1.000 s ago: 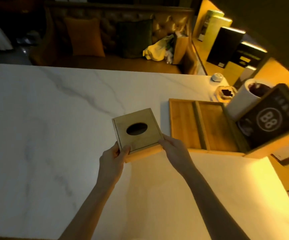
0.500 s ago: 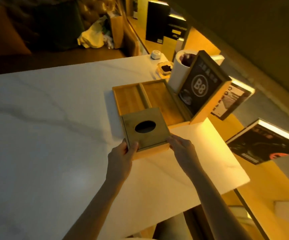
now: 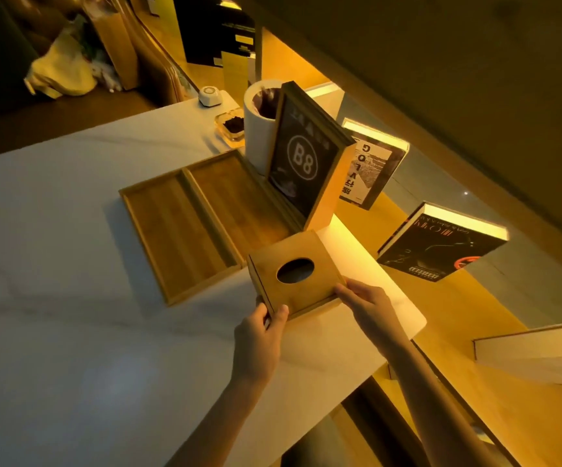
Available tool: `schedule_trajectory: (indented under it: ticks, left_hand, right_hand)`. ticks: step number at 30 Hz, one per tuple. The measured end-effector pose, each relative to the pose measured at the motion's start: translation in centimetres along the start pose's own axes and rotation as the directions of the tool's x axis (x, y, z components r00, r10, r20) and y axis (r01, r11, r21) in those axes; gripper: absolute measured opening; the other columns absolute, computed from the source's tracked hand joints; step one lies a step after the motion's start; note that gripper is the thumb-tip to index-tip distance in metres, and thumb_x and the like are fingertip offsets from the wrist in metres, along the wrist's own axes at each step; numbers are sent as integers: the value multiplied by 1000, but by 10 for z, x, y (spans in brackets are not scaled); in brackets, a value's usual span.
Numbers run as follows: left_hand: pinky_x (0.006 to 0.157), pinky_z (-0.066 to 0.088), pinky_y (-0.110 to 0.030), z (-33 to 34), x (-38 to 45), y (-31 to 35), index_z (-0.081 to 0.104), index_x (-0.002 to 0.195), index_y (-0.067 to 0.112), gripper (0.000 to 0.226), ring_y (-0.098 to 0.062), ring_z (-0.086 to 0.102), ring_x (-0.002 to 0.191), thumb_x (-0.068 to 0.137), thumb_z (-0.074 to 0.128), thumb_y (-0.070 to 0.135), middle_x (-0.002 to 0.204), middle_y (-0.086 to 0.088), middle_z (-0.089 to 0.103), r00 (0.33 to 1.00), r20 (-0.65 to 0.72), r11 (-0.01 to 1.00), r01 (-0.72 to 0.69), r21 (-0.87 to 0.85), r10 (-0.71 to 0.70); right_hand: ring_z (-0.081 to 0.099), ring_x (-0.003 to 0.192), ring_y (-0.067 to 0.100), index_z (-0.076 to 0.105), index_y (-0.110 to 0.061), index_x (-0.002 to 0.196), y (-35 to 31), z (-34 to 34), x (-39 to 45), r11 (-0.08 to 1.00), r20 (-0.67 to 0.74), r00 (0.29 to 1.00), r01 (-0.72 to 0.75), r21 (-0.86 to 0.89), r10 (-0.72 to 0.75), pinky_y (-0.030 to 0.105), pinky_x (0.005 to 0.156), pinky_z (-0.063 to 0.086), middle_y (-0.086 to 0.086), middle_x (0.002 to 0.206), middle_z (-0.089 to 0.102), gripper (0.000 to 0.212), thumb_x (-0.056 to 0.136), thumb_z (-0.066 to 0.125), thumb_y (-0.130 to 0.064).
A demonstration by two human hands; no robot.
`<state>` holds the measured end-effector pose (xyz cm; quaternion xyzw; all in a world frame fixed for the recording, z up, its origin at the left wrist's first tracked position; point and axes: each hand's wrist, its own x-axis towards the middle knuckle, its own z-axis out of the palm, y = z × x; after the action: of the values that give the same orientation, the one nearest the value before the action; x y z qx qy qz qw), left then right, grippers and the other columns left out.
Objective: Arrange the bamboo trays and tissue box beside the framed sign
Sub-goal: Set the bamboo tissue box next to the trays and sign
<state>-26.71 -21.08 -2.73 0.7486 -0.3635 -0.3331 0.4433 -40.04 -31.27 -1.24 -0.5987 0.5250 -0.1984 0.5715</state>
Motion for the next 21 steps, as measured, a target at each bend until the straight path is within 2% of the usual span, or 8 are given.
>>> schedule_trajectory:
  ticks: [6,10,13,16,18,19,20,21]
  left_hand:
    - [38,35,-7,19,6,-3,47,63,19,25,7,50,42,88,50,18,53,7,46,995,71,998,66,-20,-64]
    - [39,36,-7,22,7,-6,52,73,12,18,-5,48,41,88,49,20,55,8,47,993,75,996,89,-18,-88]
    - [40,37,-6,23,7,-7,55,79,9,15,-6,44,46,88,49,20,58,8,49,994,74,996,87,-21,-86]
    - [42,38,-4,23,8,-8,58,88,3,20,-5,48,51,88,49,20,68,-2,56,992,78,995,95,11,-96]
    - [52,44,-4,23,9,-10,57,102,3,25,-10,60,69,88,49,23,89,-10,65,989,83,993,116,33,-119]
    - [66,48,-7,23,9,-12,51,115,6,34,-16,64,89,88,49,26,108,-11,64,988,89,991,128,35,-130]
    - [82,48,-15,24,9,-14,39,129,10,47,-20,56,113,87,49,29,129,-9,53,987,97,991,128,41,-132]
    - [96,42,-23,23,8,-15,22,138,16,62,-21,39,130,86,50,34,146,-7,35,988,101,992,107,67,-114]
  right_hand:
    - [56,88,7,64,-8,105,12,-13,14,1000,30,999,-20,-1,20,13,73,42,-12,93,60,25,91,47,-20]
    - [56,87,6,64,-7,105,17,-14,17,1000,32,999,-29,-7,30,11,72,42,-12,92,60,25,91,47,-19]
    - [57,87,5,64,-8,103,21,-12,16,999,28,999,-33,10,33,10,70,42,-10,93,61,23,91,47,-19]
    - [57,88,7,63,-13,99,23,-11,17,999,18,1000,-26,23,26,17,76,44,-5,96,62,19,91,47,-19]
    - [56,90,6,61,-17,99,21,-10,16,1000,13,1000,-21,21,20,28,85,43,-8,95,61,18,92,46,-20]
    - [55,92,5,59,-19,102,20,-8,16,999,11,1000,-15,29,15,30,88,42,-10,99,60,18,92,45,-20]
    - [54,96,5,56,-22,108,19,-6,15,1000,0,1000,-11,29,11,31,90,41,-9,108,59,20,93,44,-21]
    - [52,106,7,52,-22,117,19,-4,15,1000,-35,999,-10,4,10,33,95,40,-6,120,55,26,93,44,-24]
